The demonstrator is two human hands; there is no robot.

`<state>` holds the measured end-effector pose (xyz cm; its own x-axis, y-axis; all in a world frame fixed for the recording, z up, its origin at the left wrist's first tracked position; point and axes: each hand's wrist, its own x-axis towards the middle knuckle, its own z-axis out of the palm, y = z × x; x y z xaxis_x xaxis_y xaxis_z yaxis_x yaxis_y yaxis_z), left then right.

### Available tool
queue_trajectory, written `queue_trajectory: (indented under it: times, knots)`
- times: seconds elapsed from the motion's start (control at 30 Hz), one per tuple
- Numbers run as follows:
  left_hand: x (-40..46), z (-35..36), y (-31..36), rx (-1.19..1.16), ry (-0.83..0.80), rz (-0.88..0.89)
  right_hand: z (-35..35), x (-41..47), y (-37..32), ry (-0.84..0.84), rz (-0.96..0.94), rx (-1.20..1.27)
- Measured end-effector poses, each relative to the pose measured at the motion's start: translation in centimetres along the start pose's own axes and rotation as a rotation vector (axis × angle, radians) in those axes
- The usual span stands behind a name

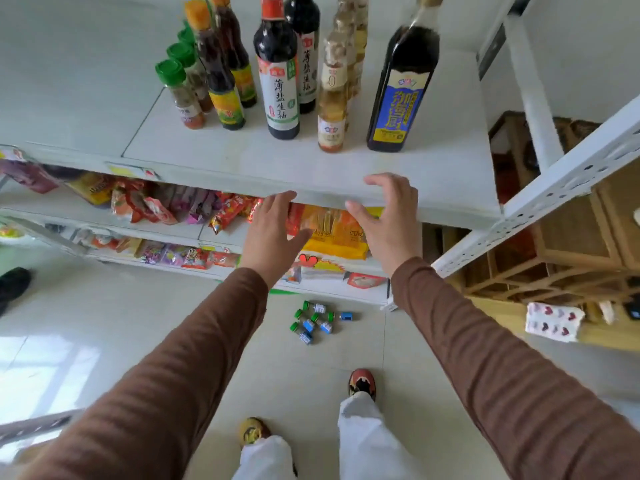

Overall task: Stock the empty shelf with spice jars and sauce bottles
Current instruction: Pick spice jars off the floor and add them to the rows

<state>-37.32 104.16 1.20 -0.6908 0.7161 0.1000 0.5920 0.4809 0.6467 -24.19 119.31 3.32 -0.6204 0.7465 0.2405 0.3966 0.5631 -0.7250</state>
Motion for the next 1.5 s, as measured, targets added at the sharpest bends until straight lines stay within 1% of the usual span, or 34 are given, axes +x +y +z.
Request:
queue_trajectory:
  times: [0.1,0.2,0.3,0.43,0.6,0.77,0.93,1.13,1.33,1.5]
  knots:
    - [-2.5,0.6,-4.1,0.011,-0.076,-0.033,3.0,-3.4,0.7,0.024,-0.017,-0.001]
    - [-4.9,2.4,-8.1,0.007,-0.142,-0.094,6.5,-6.5,2.6,-0.030,-0.040,0.004]
    - [-6.8,5.1,-11.9,0.008,-0.183,-0.159,10.5,-9.2,5.9,-0.167,0.003,-0.029]
    - [-8.8,10.5,-17.0,0.040,-0.262,-0.298,15.8,-11.9,12.0,-0.376,0.102,-0.081]
    - [-10.9,19.2,-23.8,0.003,-0.316,-0.488,23.6,-14.4,20.9,-0.578,0.287,-0.099]
    - [-12.9,28.8,-30.9,-0.036,-0.352,-0.638,31.5,-16.8,29.8,-0.733,0.359,-0.158]
    - [-14.7,38.5,-38.3,-0.081,-0.365,-0.745,39.5,-18.9,38.1,-0.787,0.368,-0.171]
    - [-16.3,49.6,-45.9,-0.251,-0.328,-0.900,48.4,-21.4,46.5,-0.859,0.345,-0.236]
    - [-16.8,58.3,-51.1,-0.425,-0.261,-1.060,55.7,-23.4,51.7,-0.882,0.297,-0.308]
    - [-16.5,62.5,-53.6,-0.515,-0.167,-1.144,59.3,-24.3,54.2,-0.824,0.129,-0.490]
